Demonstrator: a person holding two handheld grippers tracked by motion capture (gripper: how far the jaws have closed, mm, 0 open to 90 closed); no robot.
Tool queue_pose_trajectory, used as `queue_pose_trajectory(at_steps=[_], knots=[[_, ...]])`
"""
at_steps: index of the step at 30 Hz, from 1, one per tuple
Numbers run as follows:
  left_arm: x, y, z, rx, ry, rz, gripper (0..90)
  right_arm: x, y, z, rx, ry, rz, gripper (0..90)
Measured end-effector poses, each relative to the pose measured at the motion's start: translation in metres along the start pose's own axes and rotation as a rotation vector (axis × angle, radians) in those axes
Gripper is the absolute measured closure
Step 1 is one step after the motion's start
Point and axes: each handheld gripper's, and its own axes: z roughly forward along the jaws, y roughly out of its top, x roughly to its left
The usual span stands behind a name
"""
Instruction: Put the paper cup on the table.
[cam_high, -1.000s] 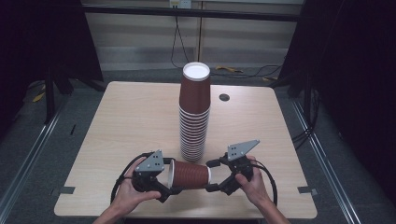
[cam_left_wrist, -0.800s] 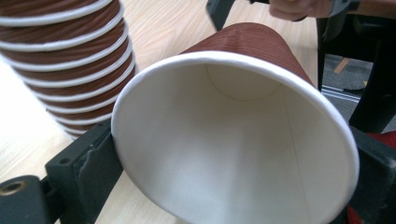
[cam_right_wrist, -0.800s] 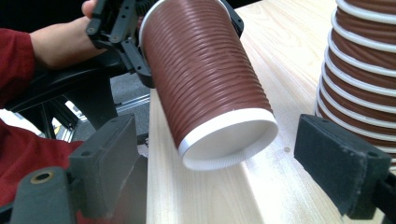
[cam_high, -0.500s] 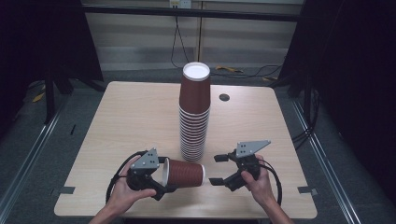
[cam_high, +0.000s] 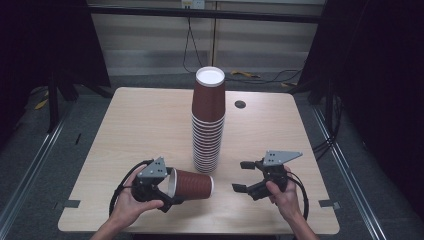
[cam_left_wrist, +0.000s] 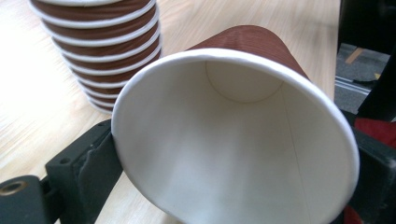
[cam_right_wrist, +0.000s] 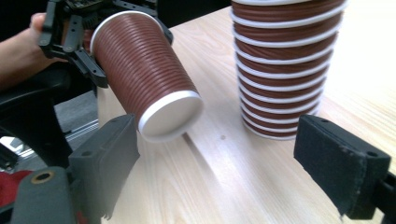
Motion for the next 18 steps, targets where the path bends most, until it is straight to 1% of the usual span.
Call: queue_pose_trajectory(at_steps=[2, 6, 7, 8, 9, 10, 14, 15, 18], knots=[[0.002, -0.001, -0.002, 0.005, 0.007, -0.007, 5.6, -0.001, -0.002, -0.002, -0.004, -0.02, 0.008, 13.6], [0.006, -0.003, -0.006, 0.014, 0.021, -0.017, 5.7, -0.004, -0.006, -0.005, -0.012, -0.034, 0.018, 13.6], [0.006, -0.003, -0.007, 0.015, 0.021, -0.02, 5.6, -0.005, -0.007, -0.004, -0.013, -0.049, 0.02, 13.6], [0.007, -0.003, -0.008, 0.02, 0.027, -0.021, 5.6, -0.006, -0.008, -0.004, -0.012, -0.052, 0.024, 13.6], [0.008, -0.004, -0.009, 0.012, 0.025, -0.033, 5.6, -0.007, -0.009, -0.004, -0.012, -0.053, 0.032, 13.6], [0.01, -0.004, -0.01, 0.018, 0.023, -0.031, 5.7, -0.008, -0.01, -0.003, -0.011, -0.051, 0.042, 13.6], [0.016, -0.006, -0.014, 0.02, 0.033, -0.044, 5.6, -0.009, -0.012, -0.003, -0.002, -0.062, 0.048, 13.6], [0.017, -0.006, -0.015, 0.019, 0.037, -0.046, 5.7, -0.009, -0.012, -0.004, -0.005, -0.06, 0.05, 13.6], [0.02, -0.007, -0.02, 0.015, 0.047, -0.055, 5.6, -0.009, -0.011, -0.005, -0.013, -0.073, 0.051, 13.6]])
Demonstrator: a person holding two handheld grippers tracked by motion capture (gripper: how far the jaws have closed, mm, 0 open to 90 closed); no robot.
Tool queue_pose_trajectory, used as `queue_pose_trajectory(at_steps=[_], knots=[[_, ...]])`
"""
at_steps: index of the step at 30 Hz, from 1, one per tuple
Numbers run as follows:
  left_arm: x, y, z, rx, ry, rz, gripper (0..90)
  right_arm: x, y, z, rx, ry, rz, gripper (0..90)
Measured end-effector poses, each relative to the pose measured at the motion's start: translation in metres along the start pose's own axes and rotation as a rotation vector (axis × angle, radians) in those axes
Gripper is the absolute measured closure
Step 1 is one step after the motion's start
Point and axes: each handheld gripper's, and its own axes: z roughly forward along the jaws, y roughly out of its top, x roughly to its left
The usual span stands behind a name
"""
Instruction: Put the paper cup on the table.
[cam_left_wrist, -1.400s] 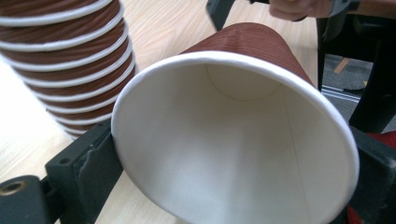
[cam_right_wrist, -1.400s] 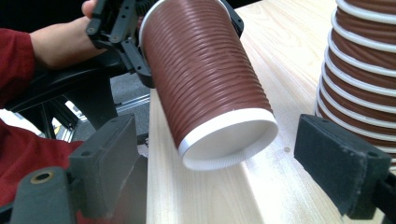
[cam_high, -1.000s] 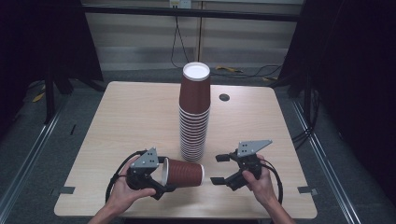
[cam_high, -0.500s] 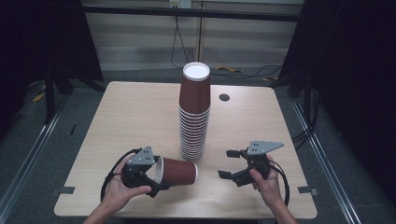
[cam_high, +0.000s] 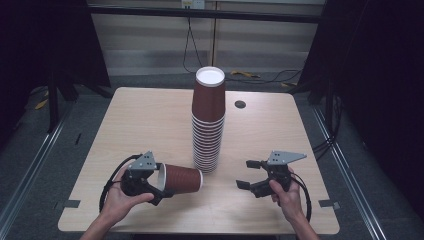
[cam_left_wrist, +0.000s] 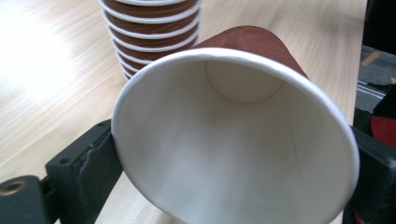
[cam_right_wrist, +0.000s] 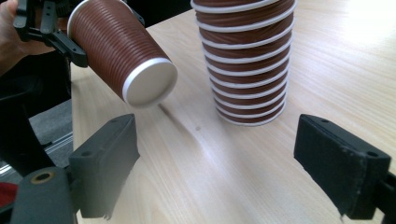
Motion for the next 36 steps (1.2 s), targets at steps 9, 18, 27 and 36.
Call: queue_pose_trajectory(at_steps=[9, 18, 27, 36], knots=[[0.009, -0.003, -0.016, 0.0, 0.051, -0.025, 5.7, 0.002, 0.0, -0.001, 0.001, 0.005, 0.003, 13.6], [0.026, -0.002, -0.025, 0.028, 0.099, -0.055, 5.7, 0.007, 0.001, -0.006, 0.004, -0.004, -0.006, 13.6], [0.039, 0.0, -0.032, 0.073, 0.156, -0.055, 5.6, 0.006, -0.003, -0.008, -0.004, -0.007, 0.002, 13.5], [0.049, 0.01, -0.034, 0.129, 0.188, -0.064, 5.6, 0.005, -0.004, -0.008, -0.005, -0.009, 0.005, 13.6]])
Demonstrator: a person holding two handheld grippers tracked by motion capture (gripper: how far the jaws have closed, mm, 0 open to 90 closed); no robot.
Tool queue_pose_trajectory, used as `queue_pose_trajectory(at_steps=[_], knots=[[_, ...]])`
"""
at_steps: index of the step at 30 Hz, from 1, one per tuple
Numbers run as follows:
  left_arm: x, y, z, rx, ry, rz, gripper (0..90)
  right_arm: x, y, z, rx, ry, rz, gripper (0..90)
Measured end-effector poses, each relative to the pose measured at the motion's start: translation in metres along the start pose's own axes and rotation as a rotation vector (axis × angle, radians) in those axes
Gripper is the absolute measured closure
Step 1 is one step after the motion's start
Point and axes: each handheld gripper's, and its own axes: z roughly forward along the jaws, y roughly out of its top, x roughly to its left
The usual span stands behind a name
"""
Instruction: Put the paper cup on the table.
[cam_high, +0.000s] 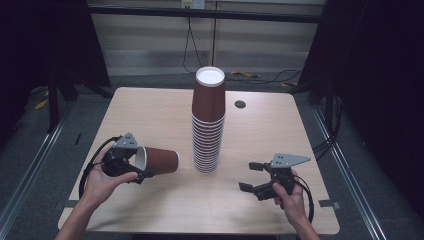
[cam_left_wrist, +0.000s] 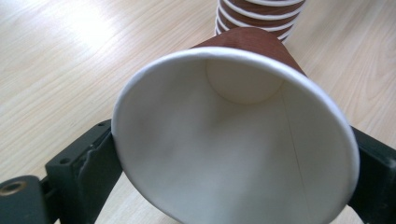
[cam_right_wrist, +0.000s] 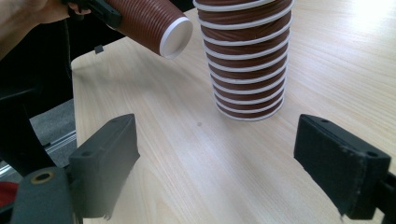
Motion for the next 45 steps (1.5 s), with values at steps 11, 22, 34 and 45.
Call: queue_pose_trajectory(at_steps=[11, 22, 34, 45], knots=[[0.012, 0.018, -0.001, 0.073, 0.02, -0.001, 5.6, -0.001, -0.003, -0.001, 0.006, -0.003, 0.004, 13.6], [0.022, 0.038, 0.006, 0.166, 0.034, 0.018, 5.4, -0.002, -0.003, 0.0, 0.008, -0.001, 0.003, 13.6], [0.032, 0.048, 0.019, 0.321, 0.049, 0.046, 5.1, -0.003, -0.004, 0.0, 0.013, 0.003, 0.011, 13.6], [0.038, 0.055, 0.023, 0.371, 0.049, 0.033, 6.1, -0.003, -0.005, 0.001, 0.017, 0.008, 0.014, 13.6]])
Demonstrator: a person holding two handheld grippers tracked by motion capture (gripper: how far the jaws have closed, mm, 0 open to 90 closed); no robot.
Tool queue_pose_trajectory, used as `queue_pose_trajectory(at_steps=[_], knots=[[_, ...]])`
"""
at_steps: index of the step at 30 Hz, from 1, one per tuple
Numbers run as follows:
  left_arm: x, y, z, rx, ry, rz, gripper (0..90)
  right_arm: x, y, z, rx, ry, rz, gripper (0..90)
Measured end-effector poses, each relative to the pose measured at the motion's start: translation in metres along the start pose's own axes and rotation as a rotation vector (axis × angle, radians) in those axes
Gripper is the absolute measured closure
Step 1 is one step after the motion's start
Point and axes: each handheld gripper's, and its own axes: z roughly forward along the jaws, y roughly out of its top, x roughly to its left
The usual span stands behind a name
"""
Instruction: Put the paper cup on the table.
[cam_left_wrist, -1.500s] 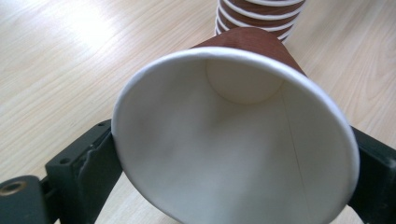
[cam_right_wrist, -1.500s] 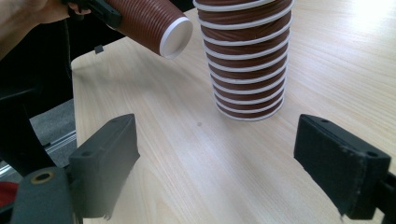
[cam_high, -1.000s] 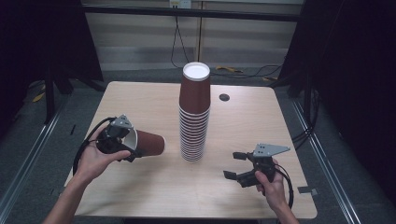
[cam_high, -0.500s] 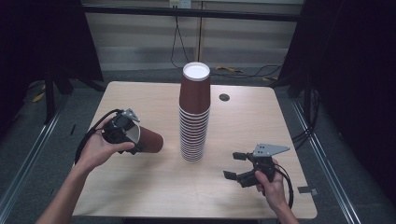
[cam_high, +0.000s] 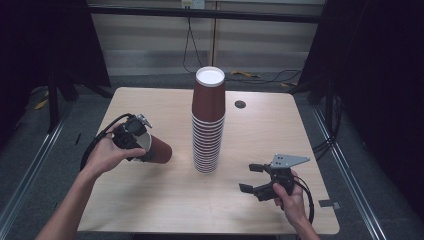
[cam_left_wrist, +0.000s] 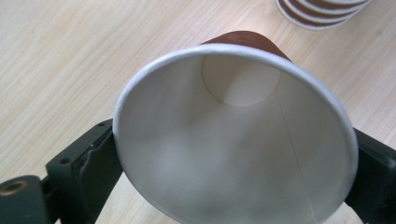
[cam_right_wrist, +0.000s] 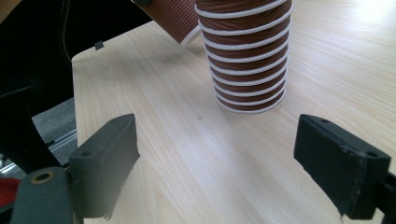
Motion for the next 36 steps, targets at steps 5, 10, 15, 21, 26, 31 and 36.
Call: queue_pose_trajectory(at_steps=[5, 10, 15, 21, 26, 31, 36], knots=[[0.005, 0.002, 0.005, 0.033, -0.018, -0.016, 5.9, 0.0, 0.0, 0.0, -0.002, -0.001, 0.0, 13.6], [0.006, 0.008, 0.009, 0.067, -0.015, -0.018, 5.8, 0.0, 0.0, 0.0, 0.001, 0.0, 0.001, 13.6], [0.005, 0.014, 0.013, 0.106, 0.015, -0.019, 5.3, -0.001, 0.0, 0.0, 0.0, 0.001, 0.003, 13.6], [0.004, 0.02, 0.017, 0.118, 0.039, -0.006, 4.4, -0.001, 0.0, 0.0, 0.0, 0.002, 0.002, 13.6], [0.002, 0.023, 0.02, 0.075, 0.051, -0.008, 3.6, -0.001, 0.0, -0.001, -0.002, 0.003, 0.002, 13.6], [0.002, 0.024, 0.024, 0.059, 0.046, -0.007, 3.1, -0.001, 0.0, 0.0, 0.0, 0.007, 0.003, 13.6], [0.003, 0.024, 0.03, 0.056, 0.043, -0.007, 2.6, -0.001, -0.001, -0.001, -0.001, 0.006, 0.003, 13.6]])
